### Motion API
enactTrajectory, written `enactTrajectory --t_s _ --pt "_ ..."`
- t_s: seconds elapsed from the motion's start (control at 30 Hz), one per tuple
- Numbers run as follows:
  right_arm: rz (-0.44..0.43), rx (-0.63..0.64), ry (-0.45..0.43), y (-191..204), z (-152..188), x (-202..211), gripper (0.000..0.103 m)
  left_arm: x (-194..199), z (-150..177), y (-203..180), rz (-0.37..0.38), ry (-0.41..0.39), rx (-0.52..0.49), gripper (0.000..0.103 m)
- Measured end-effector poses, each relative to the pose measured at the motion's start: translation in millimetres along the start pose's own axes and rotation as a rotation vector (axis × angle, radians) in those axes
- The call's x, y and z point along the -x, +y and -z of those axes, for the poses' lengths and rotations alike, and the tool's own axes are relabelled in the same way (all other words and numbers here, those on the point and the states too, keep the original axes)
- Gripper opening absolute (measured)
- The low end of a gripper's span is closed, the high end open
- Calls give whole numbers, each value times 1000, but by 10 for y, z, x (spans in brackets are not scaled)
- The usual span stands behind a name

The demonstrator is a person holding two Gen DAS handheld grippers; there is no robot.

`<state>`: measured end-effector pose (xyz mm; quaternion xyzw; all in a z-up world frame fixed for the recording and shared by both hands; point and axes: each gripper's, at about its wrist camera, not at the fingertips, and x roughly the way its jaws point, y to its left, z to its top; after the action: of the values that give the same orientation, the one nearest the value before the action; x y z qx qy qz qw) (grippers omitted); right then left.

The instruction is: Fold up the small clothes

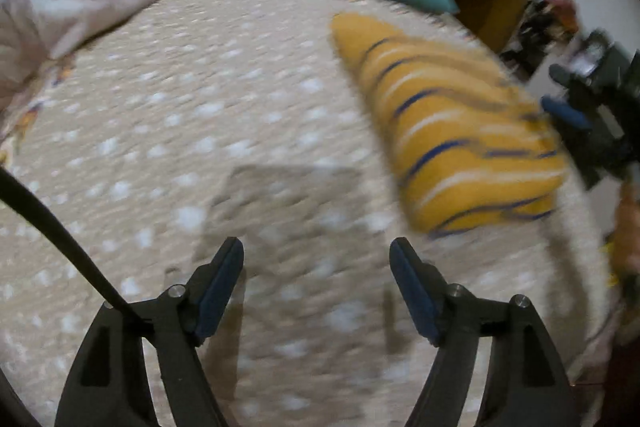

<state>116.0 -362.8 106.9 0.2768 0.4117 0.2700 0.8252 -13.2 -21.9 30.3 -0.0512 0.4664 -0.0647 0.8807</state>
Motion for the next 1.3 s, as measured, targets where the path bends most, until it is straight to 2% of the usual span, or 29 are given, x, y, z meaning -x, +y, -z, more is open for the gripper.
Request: enactTrajectory --t_s 0.07,0.17,0.2,0.27,0.3,0.33,0.37,0.4,0.5,0.57,0.73,0.83,0.9,0.93,1.0,1.07,1.13,1.2,1.3 --pt "34 -54 26 -175 124 -141 44 -23 100 59 -11 -2 -21 74" --pt "94 -134 50 -518 404 -221 16 -59 179 14 -12 -39 -75 79" --pt "81 -148 34 -605 514 -152 13 -62 222 10 -12 -48 -89 84" --pt "95 -141 34 -621 604 -34 12 -98 220 -46 -18 -53 -114 91" --pt "128 -126 36 -587 606 7 12 -121 219 -75 -27 -51 -131 95" --pt "161 -110 37 -533 604 73 14 -135 217 -93 -38 -50 -139 96" --pt "176 -95 33 -477 595 149 21 -160 214 -101 -39 -51 -140 96" --pt "164 -68 15 -349 575 247 21 -159 217 -84 -31 -56 -134 97" --pt "81 -8 -18 -49 521 388 21 -132 254 -88 -26 -70 -129 97" --pt "10 13 3 146 487 288 21 -134 253 -86 -32 -76 -131 97" --pt "-103 -50 92 343 493 -347 21 -115 268 -94 -29 -83 -128 97" --pt "-227 -159 187 256 641 -767 21 -114 271 -85 -29 -85 -128 97" --pt "-215 -204 228 152 813 -934 10 -113 275 -84 -28 -85 -127 97" --pt "-220 -211 238 104 933 -957 7 -111 276 -81 -26 -86 -127 97" --pt "-235 -202 258 65 1082 -875 7 -104 281 -78 -20 -89 -124 97" --pt "-204 -180 272 43 1192 -775 7 -103 282 -75 -17 -91 -122 97" --pt "-159 -123 284 71 1255 -584 15 -105 282 -69 -14 -94 -121 97" --pt "-124 -26 240 166 1215 -322 15 -105 281 -68 -13 -94 -120 98" --pt "-120 4 160 152 1030 -40 17 -103 282 -70 -16 -94 -122 98"
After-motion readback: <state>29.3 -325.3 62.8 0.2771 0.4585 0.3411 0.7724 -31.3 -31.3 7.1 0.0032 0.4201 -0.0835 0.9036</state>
